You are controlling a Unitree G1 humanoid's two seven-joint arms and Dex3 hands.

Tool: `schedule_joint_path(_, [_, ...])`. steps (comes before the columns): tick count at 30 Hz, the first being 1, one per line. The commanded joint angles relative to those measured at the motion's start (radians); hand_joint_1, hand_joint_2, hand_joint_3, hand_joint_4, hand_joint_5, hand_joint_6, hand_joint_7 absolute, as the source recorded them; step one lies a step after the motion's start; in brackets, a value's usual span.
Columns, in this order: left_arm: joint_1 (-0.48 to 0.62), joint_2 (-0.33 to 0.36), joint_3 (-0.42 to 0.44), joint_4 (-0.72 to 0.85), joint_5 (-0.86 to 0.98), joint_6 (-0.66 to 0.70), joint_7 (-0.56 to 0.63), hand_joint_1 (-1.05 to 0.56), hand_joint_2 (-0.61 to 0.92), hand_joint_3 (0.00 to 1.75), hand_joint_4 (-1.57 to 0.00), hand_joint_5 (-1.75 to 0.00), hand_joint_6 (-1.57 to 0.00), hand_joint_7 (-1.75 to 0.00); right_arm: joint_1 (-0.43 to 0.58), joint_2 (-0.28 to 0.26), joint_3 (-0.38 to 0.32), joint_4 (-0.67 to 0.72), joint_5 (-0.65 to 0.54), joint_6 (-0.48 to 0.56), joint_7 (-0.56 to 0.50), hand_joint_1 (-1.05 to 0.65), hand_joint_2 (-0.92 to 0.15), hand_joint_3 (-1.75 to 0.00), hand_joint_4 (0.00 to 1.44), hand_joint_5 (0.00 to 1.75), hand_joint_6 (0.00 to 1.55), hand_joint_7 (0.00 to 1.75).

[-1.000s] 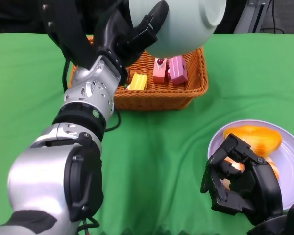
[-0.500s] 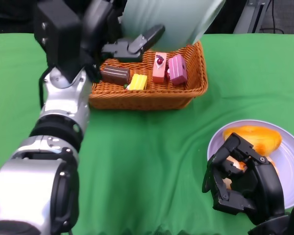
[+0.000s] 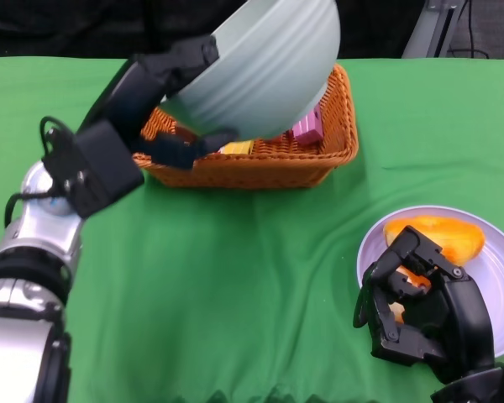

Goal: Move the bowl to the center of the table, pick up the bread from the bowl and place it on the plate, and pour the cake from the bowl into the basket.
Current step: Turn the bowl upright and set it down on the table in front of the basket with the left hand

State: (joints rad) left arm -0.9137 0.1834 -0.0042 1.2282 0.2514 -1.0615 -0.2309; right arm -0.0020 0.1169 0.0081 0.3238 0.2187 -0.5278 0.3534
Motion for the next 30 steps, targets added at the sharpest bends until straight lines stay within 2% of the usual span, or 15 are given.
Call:
schedule_joint_path(1, [0.033,0.044,-0.026,-0.028,0.052,-0.101,0.098,-0.13,0.76,0.84,-0.76,-1.74,-0.69,-1.44,-0.005,-0.009,-0.012,0.0,0.023,0.003,0.006,0.0,-0.49,-1.34,0.82,1.75,0.56,1.67])
schedule_joint_path(7, [0.088,0.116,-0.096,-0.06,0.263,-0.214,0.368,-0.11,0.66,0.98,-0.71,-1.73,-0.67,-1.46,-0.002,-0.009,-0.013,-0.014,0.007,0.012,-0.011,0.0,-0.52,-1.31,0.8,1.75,0.55,1.67])
schedule_joint_path(10, [0.115,0.166,-0.152,-0.097,0.427,-0.223,0.568,-0.12,0.65,1.0,-0.72,-1.72,-0.67,-1.47,-0.01,-0.007,-0.017,-0.002,0.009,-0.001,-0.01,0.01,-0.52,-1.3,0.8,1.75,0.54,1.67])
schedule_joint_path(15, [0.131,0.263,-0.352,-0.202,0.819,-0.099,1.077,-0.12,0.66,1.0,-0.72,-1.74,-0.63,-1.49,-0.008,-0.008,-0.019,-0.01,0.012,0.019,-0.013,-0.02,-0.53,-1.27,0.8,1.75,0.54,1.68])
schedule_joint_path(18, [0.127,0.289,-0.473,-0.209,0.969,-0.009,1.315,-0.07,0.63,0.92,-0.68,-1.75,-0.49,-1.68,-0.01,-0.012,-0.02,-0.006,0.016,0.014,-0.007,-0.02,-0.54,-1.25,0.79,1.75,0.53,1.7])
schedule_joint_path(20, [0.12,0.294,-0.528,-0.19,1.016,0.018,1.411,-0.06,0.64,0.89,-0.67,-1.75,-0.46,-1.73,-0.011,-0.01,-0.021,-0.004,0.017,0.009,-0.007,-0.02,-0.54,-1.25,0.8,1.75,0.52,1.7])
schedule_joint_path(27, [0.113,0.296,-0.712,-0.102,1.099,0.072,1.634,-0.04,0.66,0.9,-0.66,-1.75,-0.46,-1.75,-0.014,-0.011,-0.025,0.006,0.02,-0.004,0.002,0.01,-0.55,-1.27,0.8,1.75,0.52,1.71])
schedule_joint_path(30, [0.123,0.295,-0.782,-0.075,1.113,0.103,1.698,-0.04,0.63,0.88,-0.66,-1.75,-0.46,-1.75,-0.017,-0.009,-0.03,0.011,0.021,-0.007,0.008,0.01,-0.56,-1.26,0.8,1.75,0.51,1.71])
